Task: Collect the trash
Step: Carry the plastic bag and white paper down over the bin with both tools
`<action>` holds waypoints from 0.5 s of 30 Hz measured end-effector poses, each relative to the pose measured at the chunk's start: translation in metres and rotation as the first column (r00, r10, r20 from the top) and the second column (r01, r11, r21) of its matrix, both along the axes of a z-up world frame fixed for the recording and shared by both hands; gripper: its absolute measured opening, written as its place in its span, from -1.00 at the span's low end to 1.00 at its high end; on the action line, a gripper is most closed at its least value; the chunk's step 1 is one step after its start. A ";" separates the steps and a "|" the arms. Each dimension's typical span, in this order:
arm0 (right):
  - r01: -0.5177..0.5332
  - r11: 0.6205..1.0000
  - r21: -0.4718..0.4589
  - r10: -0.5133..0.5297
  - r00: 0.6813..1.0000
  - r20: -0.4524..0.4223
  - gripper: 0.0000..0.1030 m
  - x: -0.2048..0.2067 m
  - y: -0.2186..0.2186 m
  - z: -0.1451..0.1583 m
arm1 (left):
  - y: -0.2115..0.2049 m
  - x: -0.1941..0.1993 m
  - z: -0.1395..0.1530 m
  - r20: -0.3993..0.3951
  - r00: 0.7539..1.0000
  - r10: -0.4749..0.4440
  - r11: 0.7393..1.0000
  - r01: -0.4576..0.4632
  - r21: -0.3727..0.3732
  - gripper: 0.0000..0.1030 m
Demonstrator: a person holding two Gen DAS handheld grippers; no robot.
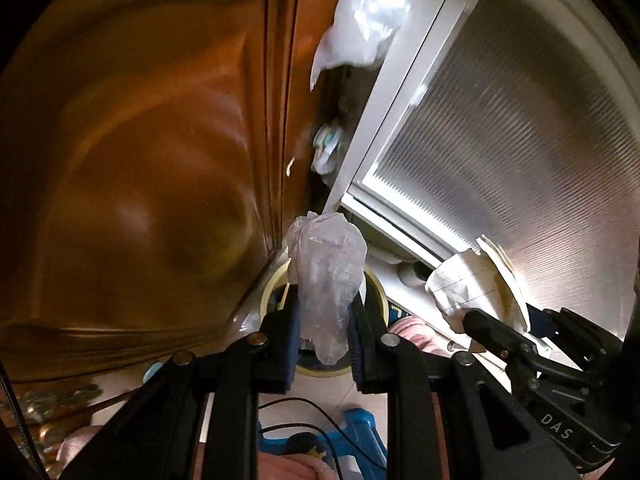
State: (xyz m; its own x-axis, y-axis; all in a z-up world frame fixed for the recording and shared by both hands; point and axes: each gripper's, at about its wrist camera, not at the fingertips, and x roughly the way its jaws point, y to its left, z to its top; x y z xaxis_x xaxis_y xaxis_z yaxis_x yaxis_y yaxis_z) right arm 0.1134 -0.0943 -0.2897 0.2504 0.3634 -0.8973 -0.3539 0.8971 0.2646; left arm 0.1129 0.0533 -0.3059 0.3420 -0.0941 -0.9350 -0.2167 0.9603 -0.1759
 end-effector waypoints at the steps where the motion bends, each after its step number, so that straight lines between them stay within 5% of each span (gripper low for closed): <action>1: 0.000 1.000 -0.004 0.000 1.000 -0.003 -0.19 0.001 0.000 -0.004 | 0.000 0.002 -0.006 -0.008 1.000 0.000 1.000 0.000 -0.006 -0.63; 15: -0.011 0.999 -0.047 0.006 0.993 -0.115 -0.16 0.023 0.011 -0.082 | 0.008 0.016 -0.083 -0.164 0.986 -0.001 0.996 -0.013 -0.089 -0.62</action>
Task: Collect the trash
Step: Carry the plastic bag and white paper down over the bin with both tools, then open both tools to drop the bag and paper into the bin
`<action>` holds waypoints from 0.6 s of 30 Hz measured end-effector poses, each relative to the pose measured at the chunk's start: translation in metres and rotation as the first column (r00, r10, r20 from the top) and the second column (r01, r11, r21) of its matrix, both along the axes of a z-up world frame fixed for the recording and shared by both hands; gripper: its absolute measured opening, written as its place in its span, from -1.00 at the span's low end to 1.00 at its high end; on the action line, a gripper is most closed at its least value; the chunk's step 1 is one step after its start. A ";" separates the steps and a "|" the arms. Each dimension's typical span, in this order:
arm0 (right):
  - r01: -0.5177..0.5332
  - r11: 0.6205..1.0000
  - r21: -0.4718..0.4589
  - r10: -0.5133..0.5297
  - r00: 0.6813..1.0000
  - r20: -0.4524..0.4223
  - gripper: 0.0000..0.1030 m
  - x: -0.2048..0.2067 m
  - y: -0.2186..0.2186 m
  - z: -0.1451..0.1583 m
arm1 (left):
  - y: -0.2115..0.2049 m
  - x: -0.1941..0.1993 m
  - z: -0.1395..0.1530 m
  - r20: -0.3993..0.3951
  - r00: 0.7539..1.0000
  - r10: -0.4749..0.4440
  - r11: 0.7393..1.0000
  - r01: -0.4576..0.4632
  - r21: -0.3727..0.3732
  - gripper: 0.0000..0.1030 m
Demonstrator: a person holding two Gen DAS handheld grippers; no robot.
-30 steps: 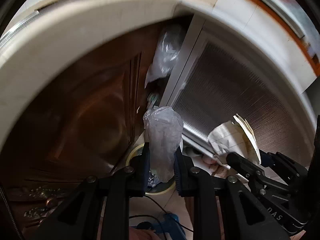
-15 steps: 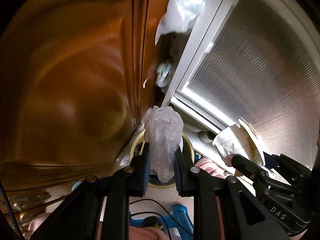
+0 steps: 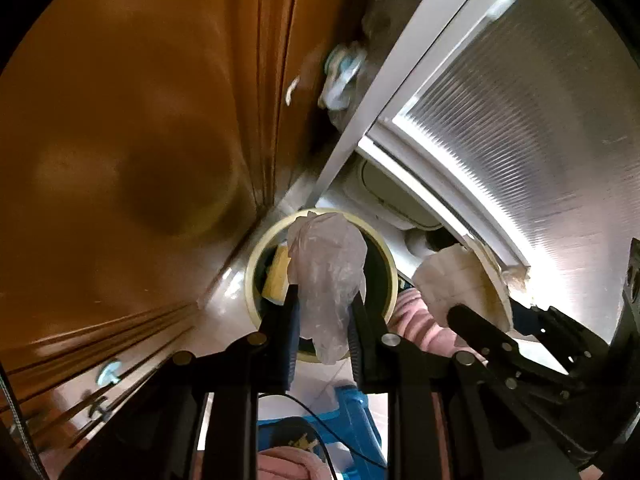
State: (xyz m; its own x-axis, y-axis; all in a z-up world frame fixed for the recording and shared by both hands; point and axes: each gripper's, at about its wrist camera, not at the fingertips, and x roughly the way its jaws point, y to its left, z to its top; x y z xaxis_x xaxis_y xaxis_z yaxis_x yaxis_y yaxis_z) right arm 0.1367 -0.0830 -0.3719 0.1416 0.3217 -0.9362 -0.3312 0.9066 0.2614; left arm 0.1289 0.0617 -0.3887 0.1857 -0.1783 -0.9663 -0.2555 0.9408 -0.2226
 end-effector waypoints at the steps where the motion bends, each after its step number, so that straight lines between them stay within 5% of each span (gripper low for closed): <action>1: 0.007 1.000 -0.002 -0.007 1.000 -0.014 -0.15 0.002 0.000 -0.006 | 0.000 0.002 -0.008 -0.014 1.000 -0.003 1.000 0.002 -0.015 -0.62; 12: 0.036 0.999 -0.035 -0.040 0.991 -0.126 -0.09 0.010 -0.004 -0.058 | -0.008 0.014 -0.064 -0.129 0.991 -0.021 0.999 0.016 -0.040 -0.58; 18: 0.053 0.998 -0.020 -0.056 0.982 -0.178 0.10 0.016 -0.005 -0.070 | -0.018 0.017 -0.067 -0.134 0.989 -0.062 0.998 0.060 -0.015 -0.30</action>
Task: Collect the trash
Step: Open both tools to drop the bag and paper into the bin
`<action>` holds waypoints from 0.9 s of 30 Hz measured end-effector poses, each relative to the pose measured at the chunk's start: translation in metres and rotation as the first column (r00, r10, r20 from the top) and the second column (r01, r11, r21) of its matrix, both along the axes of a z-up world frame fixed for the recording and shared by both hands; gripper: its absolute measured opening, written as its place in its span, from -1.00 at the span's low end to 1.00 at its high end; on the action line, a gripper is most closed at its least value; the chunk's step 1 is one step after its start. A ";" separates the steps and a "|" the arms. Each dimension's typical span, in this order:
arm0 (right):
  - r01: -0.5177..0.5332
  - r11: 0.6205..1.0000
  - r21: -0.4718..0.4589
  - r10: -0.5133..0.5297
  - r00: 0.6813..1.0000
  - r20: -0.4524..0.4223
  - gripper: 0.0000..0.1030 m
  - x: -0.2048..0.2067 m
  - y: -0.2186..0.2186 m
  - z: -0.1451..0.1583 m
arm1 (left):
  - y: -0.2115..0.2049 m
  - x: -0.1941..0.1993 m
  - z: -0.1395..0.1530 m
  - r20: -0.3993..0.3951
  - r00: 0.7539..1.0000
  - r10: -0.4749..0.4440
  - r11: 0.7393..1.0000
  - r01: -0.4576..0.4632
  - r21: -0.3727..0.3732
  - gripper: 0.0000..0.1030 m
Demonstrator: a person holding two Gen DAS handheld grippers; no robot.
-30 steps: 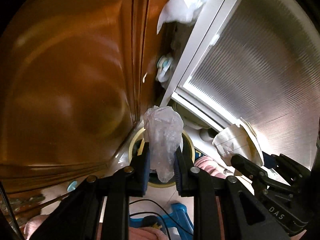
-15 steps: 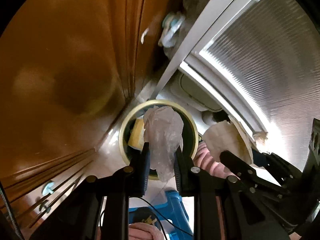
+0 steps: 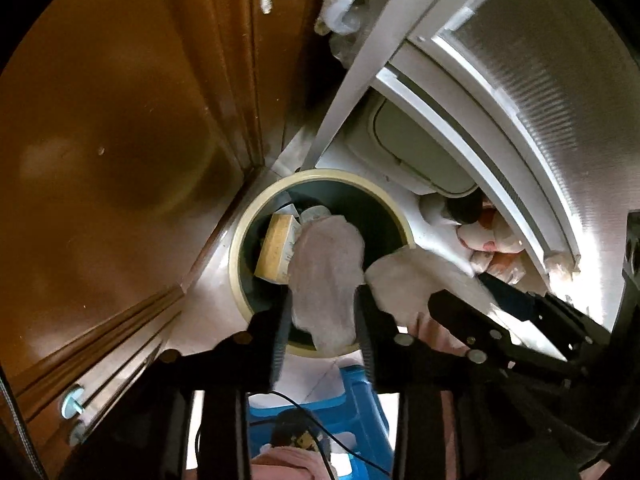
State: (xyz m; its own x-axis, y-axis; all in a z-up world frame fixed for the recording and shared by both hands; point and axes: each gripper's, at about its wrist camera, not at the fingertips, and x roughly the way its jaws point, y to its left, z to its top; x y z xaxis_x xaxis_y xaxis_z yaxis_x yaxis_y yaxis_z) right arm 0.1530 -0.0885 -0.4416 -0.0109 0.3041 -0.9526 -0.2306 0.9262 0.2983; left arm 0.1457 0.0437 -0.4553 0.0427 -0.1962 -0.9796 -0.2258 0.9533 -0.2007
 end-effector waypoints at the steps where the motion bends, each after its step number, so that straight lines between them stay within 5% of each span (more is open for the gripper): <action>1: 0.002 1.000 -0.005 -0.002 1.000 0.002 0.17 0.001 -0.001 -0.001 | -0.001 0.000 0.000 0.003 1.000 -0.005 1.000 0.005 0.021 -0.24; 3: 0.010 1.000 -0.017 -0.010 1.000 0.008 0.27 0.004 -0.002 0.000 | 0.001 -0.001 0.003 -0.002 1.000 -0.003 1.000 0.003 0.031 -0.11; 9: 0.039 0.999 -0.019 -0.039 0.999 0.011 0.35 0.008 -0.016 -0.004 | 0.011 -0.004 0.006 -0.003 1.000 0.024 0.999 -0.024 0.028 0.70; 27: 0.079 0.997 -0.012 -0.078 0.994 0.074 0.37 -0.011 -0.027 0.048 | -0.001 -0.024 0.067 0.097 0.994 -0.039 0.997 0.033 0.071 0.86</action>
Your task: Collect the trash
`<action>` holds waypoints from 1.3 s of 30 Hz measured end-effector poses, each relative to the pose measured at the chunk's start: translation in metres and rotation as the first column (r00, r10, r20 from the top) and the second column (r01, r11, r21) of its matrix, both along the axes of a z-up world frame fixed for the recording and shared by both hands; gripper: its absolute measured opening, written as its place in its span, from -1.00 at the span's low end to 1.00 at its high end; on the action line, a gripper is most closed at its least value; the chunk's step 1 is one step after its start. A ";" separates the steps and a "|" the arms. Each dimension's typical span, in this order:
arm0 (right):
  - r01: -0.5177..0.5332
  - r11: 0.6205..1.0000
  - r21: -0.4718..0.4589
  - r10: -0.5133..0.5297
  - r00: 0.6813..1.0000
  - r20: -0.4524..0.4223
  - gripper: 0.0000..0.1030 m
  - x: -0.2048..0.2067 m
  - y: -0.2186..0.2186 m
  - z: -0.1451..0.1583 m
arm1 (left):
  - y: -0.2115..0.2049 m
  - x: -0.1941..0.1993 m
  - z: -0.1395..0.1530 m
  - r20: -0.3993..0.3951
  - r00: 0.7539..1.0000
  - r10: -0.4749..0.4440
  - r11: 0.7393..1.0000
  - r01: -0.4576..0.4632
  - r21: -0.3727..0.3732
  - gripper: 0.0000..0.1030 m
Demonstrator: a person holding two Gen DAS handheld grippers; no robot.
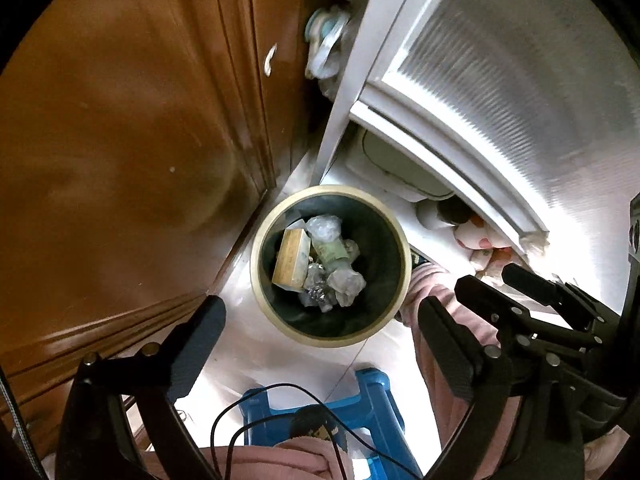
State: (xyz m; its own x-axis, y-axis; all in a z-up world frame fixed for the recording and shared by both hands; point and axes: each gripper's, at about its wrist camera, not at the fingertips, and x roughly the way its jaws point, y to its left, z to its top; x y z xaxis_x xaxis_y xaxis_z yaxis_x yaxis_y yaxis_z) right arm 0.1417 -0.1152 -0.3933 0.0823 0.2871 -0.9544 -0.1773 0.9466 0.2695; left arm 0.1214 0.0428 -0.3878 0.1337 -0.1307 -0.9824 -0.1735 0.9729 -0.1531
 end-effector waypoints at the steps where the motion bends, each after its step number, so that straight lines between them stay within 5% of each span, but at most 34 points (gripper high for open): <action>1: 0.002 1.000 0.001 -0.002 1.000 0.005 0.37 -0.002 0.000 0.005 | 0.000 -0.002 0.007 0.012 1.000 -0.004 1.000 0.004 -0.002 0.86; 13: 0.020 1.000 0.020 -0.023 0.986 0.166 0.37 -0.037 -0.010 0.115 | -0.013 -0.038 0.122 0.217 0.976 -0.030 0.998 0.039 -0.040 0.86; 26: 0.012 1.000 -0.022 -0.001 0.893 0.451 0.37 -0.076 -0.005 0.263 | -0.014 -0.069 0.263 0.457 0.888 -0.060 0.998 0.067 0.001 0.86; 39: 0.042 0.998 0.056 -0.065 0.829 0.556 0.37 -0.092 -0.024 0.358 | -0.010 -0.089 0.366 0.578 0.813 -0.067 0.997 0.030 0.074 0.86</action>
State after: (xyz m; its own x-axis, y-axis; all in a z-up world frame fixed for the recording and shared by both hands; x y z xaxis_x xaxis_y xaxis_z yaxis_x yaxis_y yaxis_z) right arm 0.0496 -0.1393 -0.0353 0.6126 0.3029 -0.7301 -0.2579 0.9497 0.1776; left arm 0.0326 0.0327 -0.0222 0.6759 -0.0977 -0.7305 -0.0226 0.9879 -0.1531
